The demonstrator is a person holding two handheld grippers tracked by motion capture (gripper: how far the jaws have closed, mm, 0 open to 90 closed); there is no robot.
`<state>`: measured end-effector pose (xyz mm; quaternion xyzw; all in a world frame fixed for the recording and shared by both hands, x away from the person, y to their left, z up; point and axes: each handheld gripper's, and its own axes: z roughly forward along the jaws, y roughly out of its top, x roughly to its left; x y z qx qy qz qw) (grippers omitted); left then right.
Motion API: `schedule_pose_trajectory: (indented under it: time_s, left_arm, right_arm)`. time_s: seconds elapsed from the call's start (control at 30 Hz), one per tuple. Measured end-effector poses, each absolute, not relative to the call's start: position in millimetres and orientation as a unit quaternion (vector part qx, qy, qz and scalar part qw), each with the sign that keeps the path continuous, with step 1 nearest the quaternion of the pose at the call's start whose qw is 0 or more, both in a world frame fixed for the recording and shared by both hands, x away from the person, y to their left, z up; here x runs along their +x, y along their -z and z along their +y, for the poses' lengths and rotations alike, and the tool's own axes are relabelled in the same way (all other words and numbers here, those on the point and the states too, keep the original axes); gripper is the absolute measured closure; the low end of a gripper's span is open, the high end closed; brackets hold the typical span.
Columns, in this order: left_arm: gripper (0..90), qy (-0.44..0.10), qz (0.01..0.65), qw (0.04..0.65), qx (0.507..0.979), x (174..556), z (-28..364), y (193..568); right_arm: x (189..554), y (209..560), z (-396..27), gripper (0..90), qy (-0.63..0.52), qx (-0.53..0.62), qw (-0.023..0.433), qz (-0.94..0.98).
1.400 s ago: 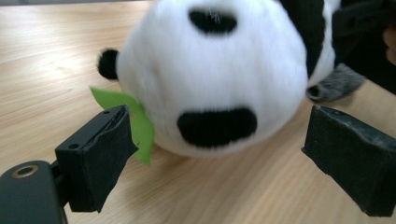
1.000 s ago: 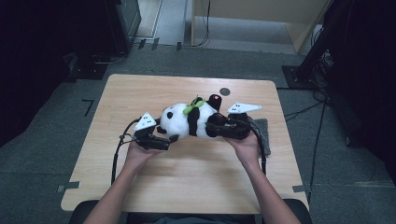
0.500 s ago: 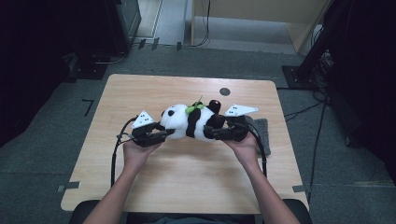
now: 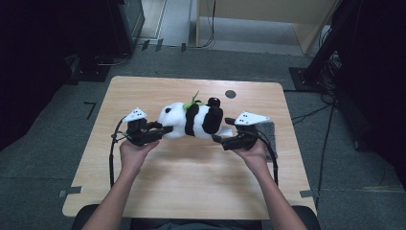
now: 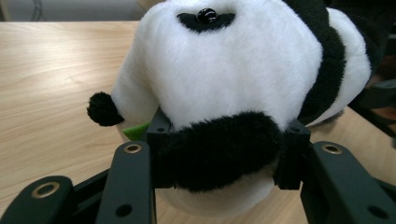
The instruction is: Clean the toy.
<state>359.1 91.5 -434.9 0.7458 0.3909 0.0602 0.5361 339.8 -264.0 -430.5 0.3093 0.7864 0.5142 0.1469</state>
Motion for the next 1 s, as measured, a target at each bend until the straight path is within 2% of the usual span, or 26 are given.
schedule_pose_trajectory:
  time_s: [0.07,0.13,0.17,0.2,0.3,0.37,0.43,0.5,0.57,0.67,0.77,1.0]
  left_arm:
    - [52.3,-0.052,0.391,0.537,0.745,357.2,89.1,432.8]
    - [51.9,-0.020,0.396,0.538,0.744,356.5,86.3,430.3]
    - [51.9,-0.009,0.394,0.539,0.744,355.6,83.8,429.1]
    - [51.8,-0.004,0.393,0.540,0.744,354.1,81.0,428.1]
    - [51.3,-0.002,0.392,0.535,0.749,350.6,73.7,426.4]
    - [50.5,-0.012,0.390,0.532,0.752,348.9,70.1,427.5]
    - [47.9,-0.015,0.391,0.533,0.750,349.0,69.4,428.7]
    - [41.7,-0.029,0.389,0.529,0.753,349.0,68.2,429.9]
    - [30.8,-0.049,0.380,0.534,0.754,349.3,68.0,431.8]
    - [19.9,-0.076,0.360,0.549,0.751,349.7,71.1,433.9]
    - [14.9,-0.125,0.349,0.545,0.752,345.3,75.0,436.2]
    - [12.5,-0.102,0.342,0.524,0.773,349.7,77.7,457.3]
  right_arm:
    - [340.7,432.6,-260.2,9.5,-0.511,0.307,0.155,0.787]
    - [340.9,435.3,-258.4,9.7,-0.524,0.284,0.151,0.789]
    - [340.0,435.7,-256.7,6.4,-0.530,0.270,0.146,0.791]
    - [337.9,435.7,-253.9,0.1,-0.527,0.261,0.154,0.794]
    - [334.4,436.4,-245.1,0.8,-0.494,0.268,0.201,0.802]
    - [333.3,439.1,-242.9,9.5,-0.481,0.286,0.222,0.798]
    - [331.5,442.1,-246.3,22.0,-0.494,0.293,0.231,0.786]
    - [332.4,441.9,-247.4,30.5,-0.493,0.300,0.221,0.786]
    - [334.7,441.0,-248.9,37.3,-0.490,0.308,0.207,0.789]
    - [341.0,439.0,-256.1,39.3,-0.495,0.338,0.168,0.783]
    - [345.4,437.7,-263.4,40.9,-0.495,0.359,0.148,0.778]
    - [344.4,429.9,-280.2,40.6,-0.508,0.393,0.138,0.754]
